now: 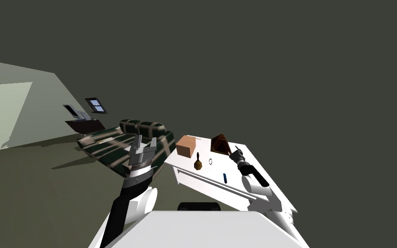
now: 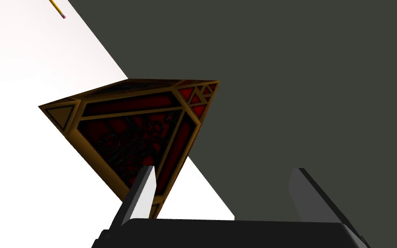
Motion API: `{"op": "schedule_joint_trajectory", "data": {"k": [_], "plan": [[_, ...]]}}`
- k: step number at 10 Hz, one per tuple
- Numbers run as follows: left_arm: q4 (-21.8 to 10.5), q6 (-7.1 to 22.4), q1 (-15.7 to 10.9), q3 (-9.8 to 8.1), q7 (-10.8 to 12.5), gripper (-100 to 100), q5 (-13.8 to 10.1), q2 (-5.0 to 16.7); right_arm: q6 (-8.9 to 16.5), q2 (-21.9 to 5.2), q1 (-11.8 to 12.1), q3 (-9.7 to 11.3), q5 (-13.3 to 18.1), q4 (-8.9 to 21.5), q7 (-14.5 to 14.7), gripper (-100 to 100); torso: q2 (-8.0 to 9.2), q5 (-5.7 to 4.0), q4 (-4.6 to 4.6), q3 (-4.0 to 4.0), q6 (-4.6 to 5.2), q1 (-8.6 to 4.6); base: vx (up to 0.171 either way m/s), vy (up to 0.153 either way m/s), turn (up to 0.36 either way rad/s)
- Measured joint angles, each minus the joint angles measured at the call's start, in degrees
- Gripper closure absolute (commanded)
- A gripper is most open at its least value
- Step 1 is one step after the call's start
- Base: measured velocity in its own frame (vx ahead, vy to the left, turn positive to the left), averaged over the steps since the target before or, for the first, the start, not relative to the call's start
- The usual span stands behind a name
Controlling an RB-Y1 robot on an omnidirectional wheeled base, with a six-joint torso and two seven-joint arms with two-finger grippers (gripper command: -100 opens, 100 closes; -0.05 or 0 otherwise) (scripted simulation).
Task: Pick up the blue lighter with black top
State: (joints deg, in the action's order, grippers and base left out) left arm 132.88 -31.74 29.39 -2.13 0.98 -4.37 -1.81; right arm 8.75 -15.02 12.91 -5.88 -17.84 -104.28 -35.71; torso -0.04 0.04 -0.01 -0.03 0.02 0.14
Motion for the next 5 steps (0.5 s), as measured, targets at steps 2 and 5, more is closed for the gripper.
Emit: {"op": "schedule_joint_trajectory", "data": {"k": [2, 5], "plan": [[0.0, 0.0, 0.0, 0.0, 0.0, 0, 0.0, 0.0, 2.9, -0.5, -1.3, -0.6, -0.9, 3.0, -2.7, -100, 0.01, 0.0, 0.0, 0.0, 0.0, 0.01, 0.008, 0.027, 0.003], [0.0, 0.0, 0.0, 0.0, 0.0, 0, 0.0, 0.0, 6.9, -1.0, -2.9, -1.4, -1.8, 6.1, -5.5, -100, 0.02, -0.01, 0.0, 0.01, 0.01, -0.05, 0.01, 0.032, 0.023]]}}
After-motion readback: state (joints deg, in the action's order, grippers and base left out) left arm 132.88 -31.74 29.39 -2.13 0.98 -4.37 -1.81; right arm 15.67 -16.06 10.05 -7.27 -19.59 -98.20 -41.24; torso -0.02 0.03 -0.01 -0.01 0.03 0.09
